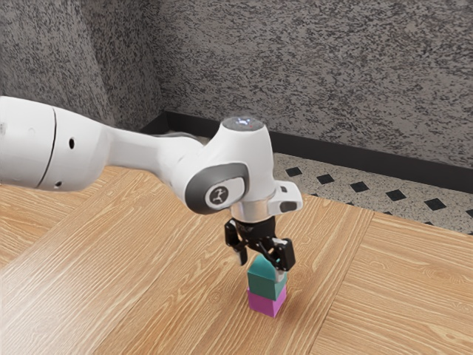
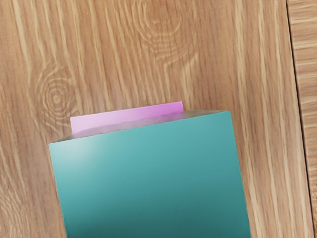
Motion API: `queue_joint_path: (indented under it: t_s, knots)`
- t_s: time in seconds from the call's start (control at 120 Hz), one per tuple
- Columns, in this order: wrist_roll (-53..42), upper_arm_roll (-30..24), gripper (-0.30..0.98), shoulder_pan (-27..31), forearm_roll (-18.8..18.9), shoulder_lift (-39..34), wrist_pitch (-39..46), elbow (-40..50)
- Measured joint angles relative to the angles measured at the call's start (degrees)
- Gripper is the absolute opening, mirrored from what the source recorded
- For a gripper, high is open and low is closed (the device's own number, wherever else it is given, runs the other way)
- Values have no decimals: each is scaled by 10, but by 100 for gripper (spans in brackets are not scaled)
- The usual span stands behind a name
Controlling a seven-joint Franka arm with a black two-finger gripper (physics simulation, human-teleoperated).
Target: Pick up the blue block with one arm, and put the blue block on the table with one arm
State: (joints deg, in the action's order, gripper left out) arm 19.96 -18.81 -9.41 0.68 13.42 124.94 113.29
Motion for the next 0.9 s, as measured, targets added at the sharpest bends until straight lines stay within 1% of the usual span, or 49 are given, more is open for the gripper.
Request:
queue_joint_path:
  t_s: [0.333, 0.5, 0.567, 0.75, 0.9]
  knots:
    - [9, 0, 68, 0, 5, 37, 17, -2]
    - [12, 1, 49, 0, 7, 40, 19, -3]
    - [13, 1, 44, -1, 8, 40, 19, -3]
    - [17, 1, 36, -3, 10, 34, 19, -12]
    - [20, 11, 34, 19, 28, 45, -4, -77]
